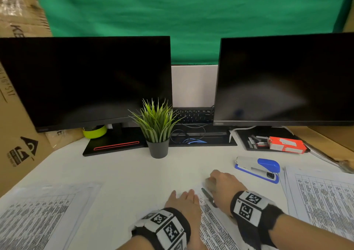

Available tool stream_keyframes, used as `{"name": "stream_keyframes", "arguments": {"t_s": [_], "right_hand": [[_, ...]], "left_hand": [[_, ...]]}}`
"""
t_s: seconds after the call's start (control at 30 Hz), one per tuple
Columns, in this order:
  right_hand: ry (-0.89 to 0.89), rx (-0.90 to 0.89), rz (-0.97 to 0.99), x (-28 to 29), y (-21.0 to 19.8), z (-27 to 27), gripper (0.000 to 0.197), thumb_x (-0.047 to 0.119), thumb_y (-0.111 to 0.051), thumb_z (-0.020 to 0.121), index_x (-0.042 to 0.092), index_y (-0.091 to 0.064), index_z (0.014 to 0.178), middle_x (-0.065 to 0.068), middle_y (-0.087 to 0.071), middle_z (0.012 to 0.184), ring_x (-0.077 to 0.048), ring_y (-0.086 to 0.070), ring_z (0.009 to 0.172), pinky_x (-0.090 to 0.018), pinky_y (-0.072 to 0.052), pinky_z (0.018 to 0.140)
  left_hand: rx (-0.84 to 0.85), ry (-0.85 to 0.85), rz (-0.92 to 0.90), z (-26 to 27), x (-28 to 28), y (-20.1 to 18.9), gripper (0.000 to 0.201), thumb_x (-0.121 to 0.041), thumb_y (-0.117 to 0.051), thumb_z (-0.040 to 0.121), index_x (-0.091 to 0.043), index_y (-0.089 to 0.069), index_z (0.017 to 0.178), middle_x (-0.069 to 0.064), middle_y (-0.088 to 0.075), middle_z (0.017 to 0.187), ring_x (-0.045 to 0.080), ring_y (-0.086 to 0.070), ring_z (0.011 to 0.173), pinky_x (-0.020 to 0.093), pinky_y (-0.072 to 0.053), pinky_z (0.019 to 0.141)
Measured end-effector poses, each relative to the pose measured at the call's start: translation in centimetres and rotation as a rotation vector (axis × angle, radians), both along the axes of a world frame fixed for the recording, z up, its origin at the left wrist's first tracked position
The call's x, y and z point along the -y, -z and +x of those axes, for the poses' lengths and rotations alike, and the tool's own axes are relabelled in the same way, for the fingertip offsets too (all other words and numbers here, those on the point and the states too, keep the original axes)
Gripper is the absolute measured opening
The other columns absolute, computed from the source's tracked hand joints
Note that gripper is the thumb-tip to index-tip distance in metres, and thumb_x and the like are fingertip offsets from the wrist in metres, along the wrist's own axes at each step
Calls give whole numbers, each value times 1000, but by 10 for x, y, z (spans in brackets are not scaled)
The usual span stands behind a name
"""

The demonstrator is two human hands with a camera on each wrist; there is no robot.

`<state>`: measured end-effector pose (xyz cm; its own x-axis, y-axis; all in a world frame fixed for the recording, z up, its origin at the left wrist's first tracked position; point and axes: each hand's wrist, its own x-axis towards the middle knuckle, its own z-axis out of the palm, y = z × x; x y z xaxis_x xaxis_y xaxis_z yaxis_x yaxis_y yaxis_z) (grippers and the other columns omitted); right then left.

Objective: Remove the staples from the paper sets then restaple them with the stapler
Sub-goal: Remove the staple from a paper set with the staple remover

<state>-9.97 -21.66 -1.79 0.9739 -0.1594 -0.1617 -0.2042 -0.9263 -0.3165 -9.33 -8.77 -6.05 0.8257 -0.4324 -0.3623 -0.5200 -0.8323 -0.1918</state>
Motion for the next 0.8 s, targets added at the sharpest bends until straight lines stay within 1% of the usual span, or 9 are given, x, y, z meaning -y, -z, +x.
{"name": "stream_keyframes", "arguments": {"t_s": [0.1, 0.13, 0.23, 0.4, 0.47, 0.57, 0.6, 0.7, 0.8], "right_hand": [[3, 2, -3, 1, 0, 4, 41, 17, -60, 85, 23, -45, 124, -2, -56, 118, -19, -56, 104, -28, -47, 88], [7, 6, 5, 1, 0, 7, 43, 17, -61, 85, 23, -45, 124, -2, -56, 119, -19, -57, 105, -28, -47, 89], [-13, 8, 16, 0, -2, 14, 48, 17, -63, 84, 22, -45, 128, -2, -56, 124, -20, -56, 110, -29, -47, 93], [-79, 11, 3, 12, 1, 4, 46, 17, -62, 86, 25, -48, 128, 0, -58, 123, -18, -57, 109, -30, -49, 95], [-105, 3, -6, 14, 3, -2, 45, 16, -62, 85, 26, -49, 126, 1, -58, 122, -17, -58, 106, -31, -51, 92], [-101, 9, -23, 12, 4, -4, 45, 17, -62, 85, 26, -47, 127, 1, -56, 124, -17, -56, 109, -29, -48, 93], [-94, 11, -25, 10, 4, -4, 44, 17, -61, 86, 25, -47, 127, 0, -55, 124, -18, -55, 109, -29, -47, 93], [-48, 17, -9, 2, 5, 3, 41, 17, -61, 86, 24, -47, 123, -1, -55, 120, -19, -56, 106, -29, -48, 91], [4, 1, 37, -6, 5, 13, 42, 19, -64, 84, 22, -45, 121, -3, -55, 118, -20, -56, 104, -29, -48, 89]], "left_hand": [[-6, 51, -40, -1, -3, -2, 65, -22, -43, 102, -1, -9, 153, 14, -4, 162, 28, -7, 149, 50, -6, 120], [-10, 53, -38, -2, -2, -3, 65, -22, -43, 102, -1, -9, 153, 14, -4, 162, 29, -7, 149, 50, -6, 120], [1, 10, 16, -2, 0, -5, 54, -19, -22, 106, -7, -1, 154, 7, 4, 163, 20, -2, 150, 46, -1, 121], [8, 12, 9, 0, 3, -1, 51, -15, -18, 107, -6, -1, 154, 6, 5, 163, 20, -1, 150, 47, 1, 120], [4, 6, -6, -1, 1, -4, 53, -15, -26, 106, -4, -5, 154, 9, 1, 163, 23, -4, 149, 48, -1, 120], [-16, 65, -76, -3, -4, -9, 64, -19, -51, 97, 2, -21, 149, 18, -16, 158, 33, -15, 146, 52, -10, 118], [-12, 67, -69, -4, -5, -9, 65, -19, -51, 97, 2, -20, 149, 18, -16, 158, 34, -15, 146, 52, -10, 118], [21, 5, -14, -3, -1, -3, 54, -15, -26, 106, -3, -5, 153, 10, -1, 163, 25, -5, 149, 45, -2, 121], [0, -4, -21, -2, 3, 1, 52, -14, -21, 106, -5, -3, 154, 8, 1, 163, 23, -4, 149, 44, -1, 121]]}}
